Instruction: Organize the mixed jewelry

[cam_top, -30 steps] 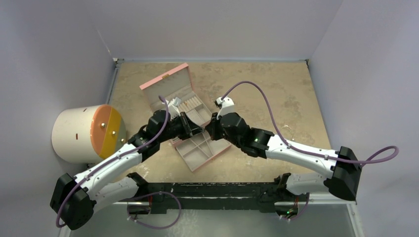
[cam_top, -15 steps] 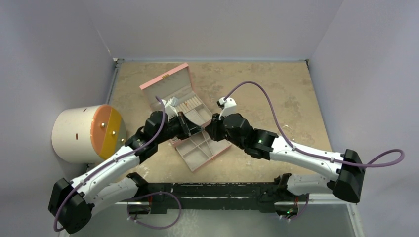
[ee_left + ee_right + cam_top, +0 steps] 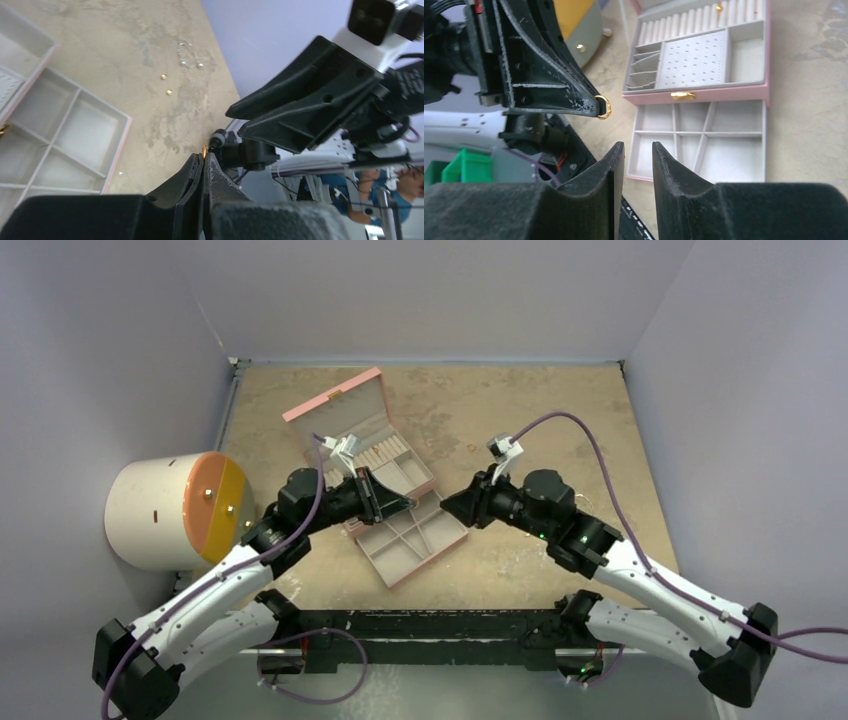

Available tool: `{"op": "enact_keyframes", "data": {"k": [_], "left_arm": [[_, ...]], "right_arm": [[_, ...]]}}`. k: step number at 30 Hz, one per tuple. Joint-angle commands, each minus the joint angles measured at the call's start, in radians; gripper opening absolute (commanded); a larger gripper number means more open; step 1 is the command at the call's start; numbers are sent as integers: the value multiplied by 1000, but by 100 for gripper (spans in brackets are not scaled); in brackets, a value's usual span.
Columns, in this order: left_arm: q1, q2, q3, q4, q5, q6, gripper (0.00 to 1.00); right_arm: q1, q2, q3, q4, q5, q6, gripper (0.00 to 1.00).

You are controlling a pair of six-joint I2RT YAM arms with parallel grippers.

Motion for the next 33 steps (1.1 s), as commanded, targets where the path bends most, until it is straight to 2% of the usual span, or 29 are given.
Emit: {"op": "enact_keyframes", "data": {"k": [1, 11, 20, 33], "left_arm": [[1, -40, -2, 169, 168, 17, 0], [0, -66, -5, 336, 331, -49, 0], [-7, -67, -13, 403, 371, -73, 0], [-11, -69, -31, 458, 381, -89, 0]], "right_arm": [[-31, -59, -10, 112, -265, -15, 31], [-32, -56, 2, 271, -441, 39, 34], [-31, -50, 20, 367, -483, 89, 34], [-31, -28, 28, 396, -466, 119, 30]]}}
